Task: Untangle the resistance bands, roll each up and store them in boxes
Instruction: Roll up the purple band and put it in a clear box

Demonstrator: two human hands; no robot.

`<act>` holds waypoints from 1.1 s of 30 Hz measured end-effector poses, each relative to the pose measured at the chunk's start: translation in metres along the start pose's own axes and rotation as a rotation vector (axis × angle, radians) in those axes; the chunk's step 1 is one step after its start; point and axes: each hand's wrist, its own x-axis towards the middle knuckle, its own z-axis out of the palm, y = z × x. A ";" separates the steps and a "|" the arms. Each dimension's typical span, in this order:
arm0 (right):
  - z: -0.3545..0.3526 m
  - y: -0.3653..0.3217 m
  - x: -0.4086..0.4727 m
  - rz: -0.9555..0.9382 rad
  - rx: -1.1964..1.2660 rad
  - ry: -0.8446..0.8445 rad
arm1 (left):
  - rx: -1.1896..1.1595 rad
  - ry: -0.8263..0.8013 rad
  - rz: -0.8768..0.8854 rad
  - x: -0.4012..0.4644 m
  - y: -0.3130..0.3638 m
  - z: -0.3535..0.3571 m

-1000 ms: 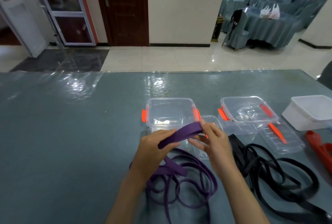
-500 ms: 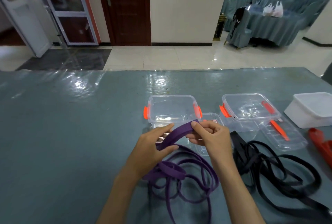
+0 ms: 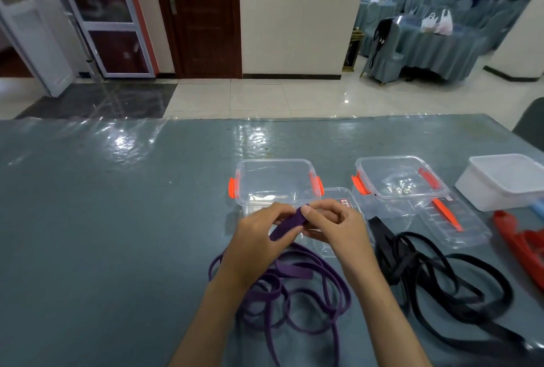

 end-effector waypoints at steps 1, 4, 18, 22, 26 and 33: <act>-0.001 -0.001 0.000 0.012 0.046 0.015 | 0.013 0.011 0.018 0.000 0.000 0.003; -0.005 -0.004 -0.002 0.032 0.182 0.044 | -0.027 0.071 0.053 0.003 0.001 0.010; 0.014 0.006 -0.010 0.365 0.500 0.005 | -0.425 0.356 -0.258 -0.003 0.015 0.028; 0.020 0.007 -0.012 0.346 0.505 0.008 | -0.411 0.398 -0.277 -0.007 0.010 0.032; 0.022 0.007 -0.013 0.340 0.474 0.030 | -0.508 0.323 -0.323 -0.015 0.008 0.025; 0.024 0.008 -0.014 0.261 0.149 0.050 | -0.630 0.338 -0.486 -0.017 0.010 0.022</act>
